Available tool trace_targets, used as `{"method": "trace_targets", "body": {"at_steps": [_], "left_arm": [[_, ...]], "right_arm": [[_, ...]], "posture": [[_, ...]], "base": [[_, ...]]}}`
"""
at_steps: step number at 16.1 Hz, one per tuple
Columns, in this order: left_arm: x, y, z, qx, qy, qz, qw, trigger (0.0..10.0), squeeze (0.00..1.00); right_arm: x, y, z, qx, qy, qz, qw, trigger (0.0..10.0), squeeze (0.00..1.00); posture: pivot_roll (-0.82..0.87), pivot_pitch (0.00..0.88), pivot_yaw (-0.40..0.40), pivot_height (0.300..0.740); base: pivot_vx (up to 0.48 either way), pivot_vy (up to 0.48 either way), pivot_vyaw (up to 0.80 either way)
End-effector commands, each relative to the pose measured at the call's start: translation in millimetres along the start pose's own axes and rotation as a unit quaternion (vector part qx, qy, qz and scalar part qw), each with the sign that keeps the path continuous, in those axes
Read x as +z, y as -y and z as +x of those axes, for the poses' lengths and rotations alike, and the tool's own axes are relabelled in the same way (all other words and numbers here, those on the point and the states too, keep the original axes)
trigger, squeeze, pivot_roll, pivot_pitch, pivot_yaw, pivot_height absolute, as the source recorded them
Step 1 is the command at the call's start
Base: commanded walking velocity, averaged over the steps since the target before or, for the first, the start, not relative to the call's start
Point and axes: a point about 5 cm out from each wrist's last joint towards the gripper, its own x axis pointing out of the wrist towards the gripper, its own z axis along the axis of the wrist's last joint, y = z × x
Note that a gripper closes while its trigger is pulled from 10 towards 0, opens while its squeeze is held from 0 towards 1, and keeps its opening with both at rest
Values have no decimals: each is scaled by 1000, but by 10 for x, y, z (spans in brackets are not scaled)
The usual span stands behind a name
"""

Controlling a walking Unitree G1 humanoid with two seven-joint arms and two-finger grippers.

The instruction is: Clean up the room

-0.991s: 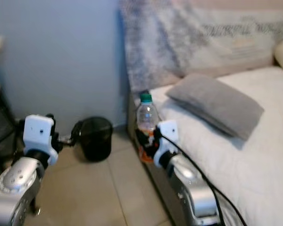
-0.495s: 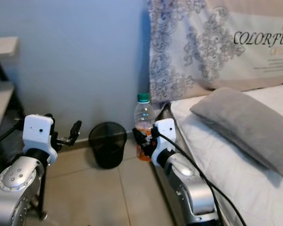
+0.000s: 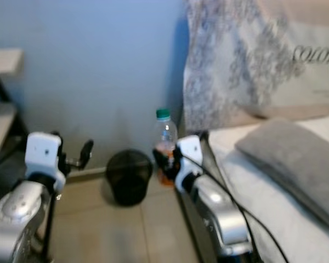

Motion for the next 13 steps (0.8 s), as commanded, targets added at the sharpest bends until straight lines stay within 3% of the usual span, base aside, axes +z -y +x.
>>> {"method": "trace_targets", "body": {"at_steps": [1,4,7,9,13], "left_arm": [[28,89,9,-21,6,0,1000,10000,0],[22,91,9,-23,6,1,1000,10000,0],[23,99,15,-25,6,2,1000,10000,0],[22,101,16,-29,6,5,1000,10000,0],[9,97,20,-40,2,10,999,10000,0]], "right_arm": [[-17,108,-39,-22,-4,-8,1000,10000,0],[-28,124,-35,-26,-7,-6,1000,10000,0],[-40,133,-26,-27,-14,-22,999,10000,0],[-63,156,-20,-40,-10,2,999,10000,0],[-88,132,3,-33,-16,-8,999,10000,0]], "posture": [[61,0,-51,740],[61,0,-53,740],[63,0,-53,740],[63,0,-48,740],[56,0,-29,740]], "base": [[368,0,0],[374,0,0],[372,0,694],[371,0,0],[372,0,0]]}}
